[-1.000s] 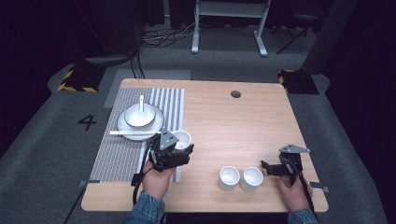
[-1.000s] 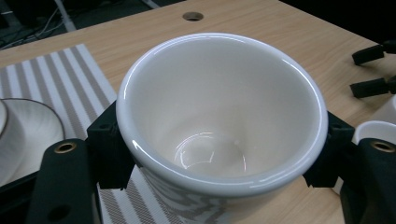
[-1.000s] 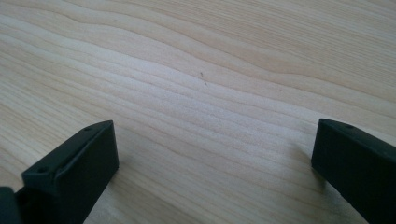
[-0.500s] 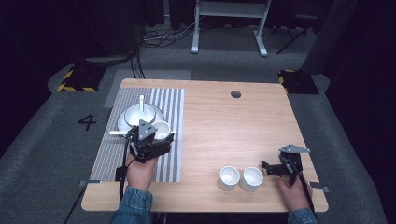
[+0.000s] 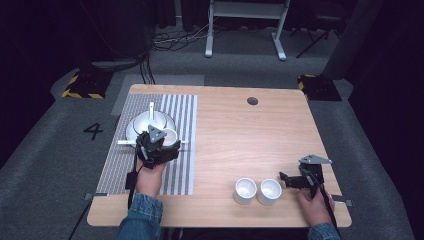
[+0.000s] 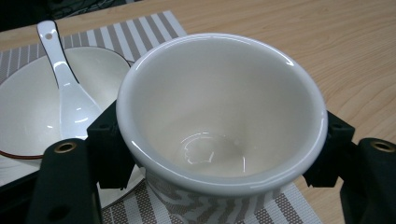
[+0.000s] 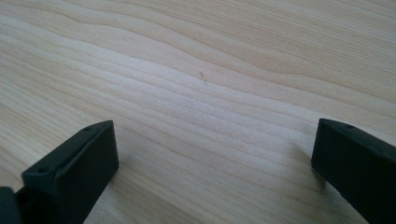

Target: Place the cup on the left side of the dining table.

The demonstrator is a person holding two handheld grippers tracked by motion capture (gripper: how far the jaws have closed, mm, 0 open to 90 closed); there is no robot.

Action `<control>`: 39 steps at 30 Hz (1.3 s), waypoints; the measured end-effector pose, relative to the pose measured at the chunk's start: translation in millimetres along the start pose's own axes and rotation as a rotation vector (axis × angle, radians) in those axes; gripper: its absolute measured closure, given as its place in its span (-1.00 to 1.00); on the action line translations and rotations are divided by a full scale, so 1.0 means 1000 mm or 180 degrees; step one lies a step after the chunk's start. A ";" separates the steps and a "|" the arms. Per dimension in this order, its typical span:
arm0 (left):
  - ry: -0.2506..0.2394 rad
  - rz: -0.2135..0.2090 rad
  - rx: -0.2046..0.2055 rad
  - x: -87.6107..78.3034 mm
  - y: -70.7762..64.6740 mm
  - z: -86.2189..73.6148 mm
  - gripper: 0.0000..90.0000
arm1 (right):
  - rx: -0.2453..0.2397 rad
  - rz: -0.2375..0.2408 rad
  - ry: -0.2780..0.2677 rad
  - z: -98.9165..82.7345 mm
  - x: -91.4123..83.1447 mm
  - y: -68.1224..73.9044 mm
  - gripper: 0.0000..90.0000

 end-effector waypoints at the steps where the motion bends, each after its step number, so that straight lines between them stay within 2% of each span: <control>1: 0.0029 0.0005 -0.0004 0.003 0.000 -0.001 -0.40 | -0.0004 0.0000 0.0000 0.000 0.000 0.000 -0.99; 6: 0.0133 -0.0003 0.0040 0.015 -0.002 -0.008 -0.40 | 0.0001 0.0000 0.0000 0.000 0.000 0.000 -0.99; 9: 0.0238 -0.0033 -0.0014 0.022 -0.002 -0.014 -0.40 | 0.0001 0.0000 0.0001 0.000 0.000 0.000 -0.99; 13: 0.0330 -0.0037 -0.0003 0.029 -0.004 -0.022 -0.40 | -0.0003 0.0001 0.0001 0.000 0.000 0.000 -0.99; 23: 0.0470 -0.0078 0.0028 0.038 -0.008 -0.028 -0.40 | 0.0002 0.0000 0.0002 0.000 0.000 0.000 -0.99; 27: 0.0579 -0.0131 0.0064 0.043 -0.010 -0.032 -0.40 | 0.0004 0.0000 -0.0001 0.000 0.000 0.000 -0.99; 36: 0.0579 -0.0102 0.0081 0.045 -0.010 -0.034 -0.41 | 0.0013 -0.0004 -0.0002 0.000 0.000 0.000 -0.99; 39: 0.0516 -0.0113 0.0061 0.046 -0.010 -0.036 -0.41 | 0.0010 -0.0004 -0.0003 0.000 0.000 0.000 -0.99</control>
Point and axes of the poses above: each handheld gripper's, and its own axes: x roughly forward along the jaws, z roughly out of its top, y roughly to its left, the point moved 3 cm from there along x, roughly forward along the jaws, and after that the axes turned 12 degrees about z, right-handed, at the moved point
